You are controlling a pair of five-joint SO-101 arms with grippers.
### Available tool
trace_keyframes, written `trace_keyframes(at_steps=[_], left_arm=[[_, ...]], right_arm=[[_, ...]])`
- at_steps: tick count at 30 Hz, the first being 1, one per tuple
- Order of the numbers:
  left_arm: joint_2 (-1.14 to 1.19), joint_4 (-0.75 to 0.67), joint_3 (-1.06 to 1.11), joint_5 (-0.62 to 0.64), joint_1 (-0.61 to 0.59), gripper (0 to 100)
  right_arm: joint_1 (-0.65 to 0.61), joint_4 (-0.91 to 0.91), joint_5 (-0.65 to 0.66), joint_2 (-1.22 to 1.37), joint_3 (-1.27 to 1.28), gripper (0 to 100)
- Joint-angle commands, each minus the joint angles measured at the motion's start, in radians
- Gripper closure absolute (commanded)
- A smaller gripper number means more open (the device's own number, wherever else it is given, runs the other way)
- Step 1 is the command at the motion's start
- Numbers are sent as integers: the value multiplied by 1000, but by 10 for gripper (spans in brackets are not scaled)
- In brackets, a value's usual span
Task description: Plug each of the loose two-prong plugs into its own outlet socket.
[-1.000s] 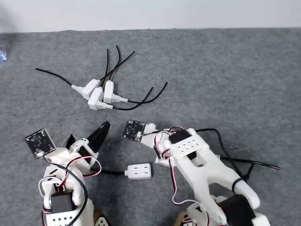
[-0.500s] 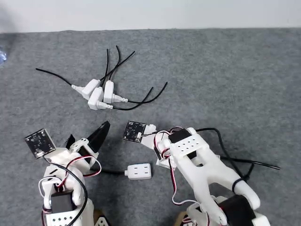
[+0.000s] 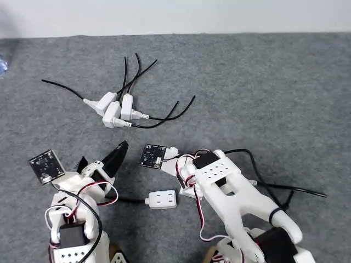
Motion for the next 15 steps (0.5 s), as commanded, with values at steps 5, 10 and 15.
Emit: trace_keyframes(at_steps=[5,10,15], left_arm=[[-8,-2,-4,-12,6,543],[-8,-2,-4,-12,6,543],[-8,-2,-4,-12,6,543]], right_arm=[[56,15,-2,-5,-51,810],[56,7,2,-1,-51,812],[44,-2,2,1,-74,823]])
